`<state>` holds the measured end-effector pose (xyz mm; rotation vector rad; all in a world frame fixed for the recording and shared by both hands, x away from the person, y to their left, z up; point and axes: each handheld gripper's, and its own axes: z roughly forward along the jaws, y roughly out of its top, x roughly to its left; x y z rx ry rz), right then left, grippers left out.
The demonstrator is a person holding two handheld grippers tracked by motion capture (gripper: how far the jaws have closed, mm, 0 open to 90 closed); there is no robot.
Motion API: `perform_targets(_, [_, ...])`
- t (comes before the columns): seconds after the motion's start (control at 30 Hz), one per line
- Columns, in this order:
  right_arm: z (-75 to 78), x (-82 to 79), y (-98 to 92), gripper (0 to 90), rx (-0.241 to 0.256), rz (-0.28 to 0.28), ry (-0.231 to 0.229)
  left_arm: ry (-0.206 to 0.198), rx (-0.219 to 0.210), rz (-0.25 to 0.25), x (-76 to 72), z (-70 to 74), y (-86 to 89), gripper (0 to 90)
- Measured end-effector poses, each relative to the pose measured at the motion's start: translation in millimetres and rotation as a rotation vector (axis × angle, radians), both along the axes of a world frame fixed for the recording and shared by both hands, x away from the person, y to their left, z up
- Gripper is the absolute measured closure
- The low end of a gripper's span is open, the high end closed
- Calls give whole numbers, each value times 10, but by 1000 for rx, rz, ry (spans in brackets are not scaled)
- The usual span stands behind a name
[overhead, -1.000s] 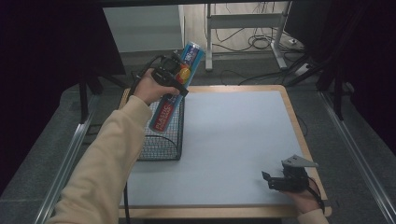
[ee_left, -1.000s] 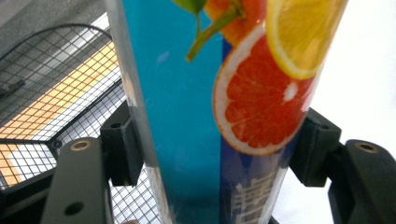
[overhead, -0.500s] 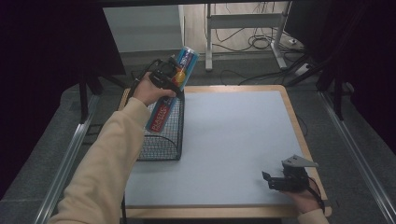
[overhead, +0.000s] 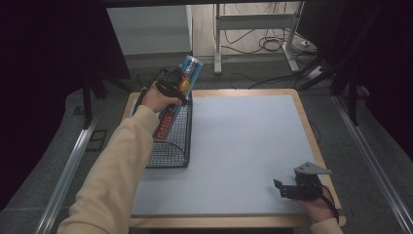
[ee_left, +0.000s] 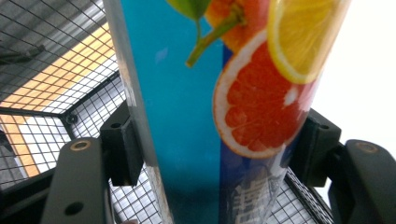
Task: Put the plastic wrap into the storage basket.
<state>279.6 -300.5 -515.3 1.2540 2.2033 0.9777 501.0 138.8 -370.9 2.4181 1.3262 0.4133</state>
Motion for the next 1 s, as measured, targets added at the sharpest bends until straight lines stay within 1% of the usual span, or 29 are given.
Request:
perform_targets(0.2, [-3,2,-2,103,-2,-1,2,14,24,9,104,-105,10,320])
perform_targets(0.23, [-3,2,-2,103,-2,-1,2,14,24,9,104,-105,10,320])
perform_targets(0.27, [-3,2,-1,103,0,-3,4,19,29,19,148,-154,12,320])
perform_targets(0.33, [-5,3,-1,103,-3,-3,2,31,33,30,191,-205,13,320])
perform_targets(0.37, [-3,1,-2,103,-3,-1,3,31,33,30,191,-205,13,320])
perform_targets(0.4, [-3,1,-3,103,-3,-1,3,29,43,37,225,-258,9,320])
perform_targets(0.43, [-3,1,-3,103,-3,-1,3,29,43,37,225,-258,9,321])
perform_targets(0.47, [-4,1,-4,103,-3,-1,3,27,48,41,241,-290,5,321])
perform_targets(0.53, [-10,6,-14,103,1,-6,3,35,60,44,280,-365,9,320])
perform_targets(0.57, [-12,8,-16,103,1,-7,4,27,54,53,288,-372,11,320])
perform_targets(0.63, [-13,8,-17,103,1,-9,6,39,57,61,310,-384,16,320])
perform_targets(0.77, [-11,6,-15,103,2,-7,5,33,57,66,334,-411,10,320])
perform_targets(0.83, [-11,5,-14,103,2,-6,5,31,61,66,341,-421,8,319])
perform_targets(0.9, [-6,-1,-11,103,2,-6,2,25,69,81,361,-467,-10,320])
perform_targets(1.0, [-2,-4,-10,103,1,-5,-1,22,78,84,380,-511,-25,320])
